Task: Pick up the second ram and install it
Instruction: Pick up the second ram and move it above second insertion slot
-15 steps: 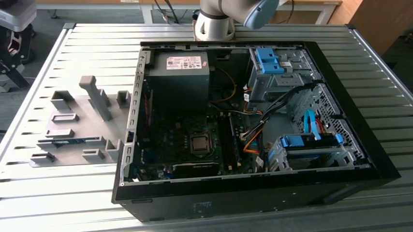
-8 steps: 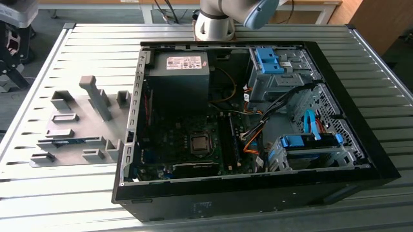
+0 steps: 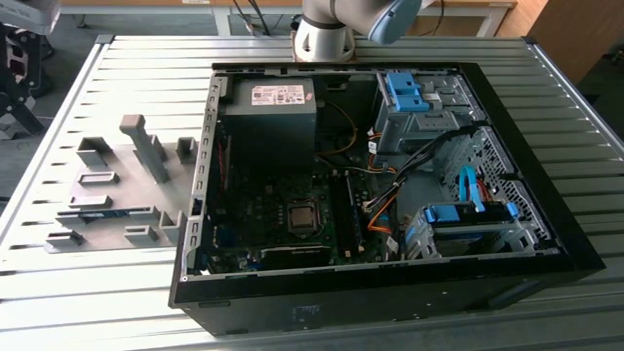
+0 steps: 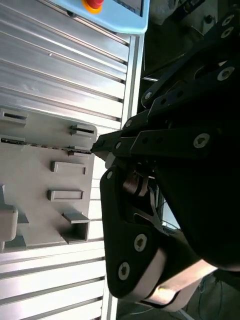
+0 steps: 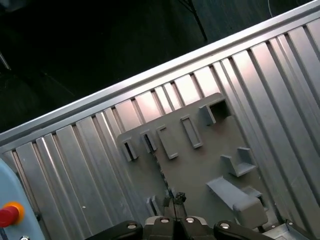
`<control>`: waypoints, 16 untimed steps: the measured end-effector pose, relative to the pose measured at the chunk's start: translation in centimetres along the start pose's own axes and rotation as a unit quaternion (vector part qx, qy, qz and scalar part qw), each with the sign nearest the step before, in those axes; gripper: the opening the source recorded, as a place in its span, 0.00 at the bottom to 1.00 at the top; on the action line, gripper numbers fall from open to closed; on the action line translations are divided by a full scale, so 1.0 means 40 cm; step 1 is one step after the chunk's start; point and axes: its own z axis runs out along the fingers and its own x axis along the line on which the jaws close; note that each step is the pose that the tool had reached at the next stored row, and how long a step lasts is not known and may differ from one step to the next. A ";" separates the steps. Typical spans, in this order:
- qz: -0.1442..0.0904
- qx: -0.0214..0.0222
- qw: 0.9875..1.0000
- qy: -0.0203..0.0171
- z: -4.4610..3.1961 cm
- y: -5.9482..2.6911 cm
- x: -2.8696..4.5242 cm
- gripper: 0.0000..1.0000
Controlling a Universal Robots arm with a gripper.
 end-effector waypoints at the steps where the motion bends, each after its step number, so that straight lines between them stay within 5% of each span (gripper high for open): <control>1: -0.009 0.000 1.000 0.000 0.000 0.000 0.000 0.10; 11: -0.082 0.001 0.997 0.003 0.009 0.000 0.000 0.10; 16: -0.126 0.000 0.992 0.005 0.016 -0.001 0.000 0.10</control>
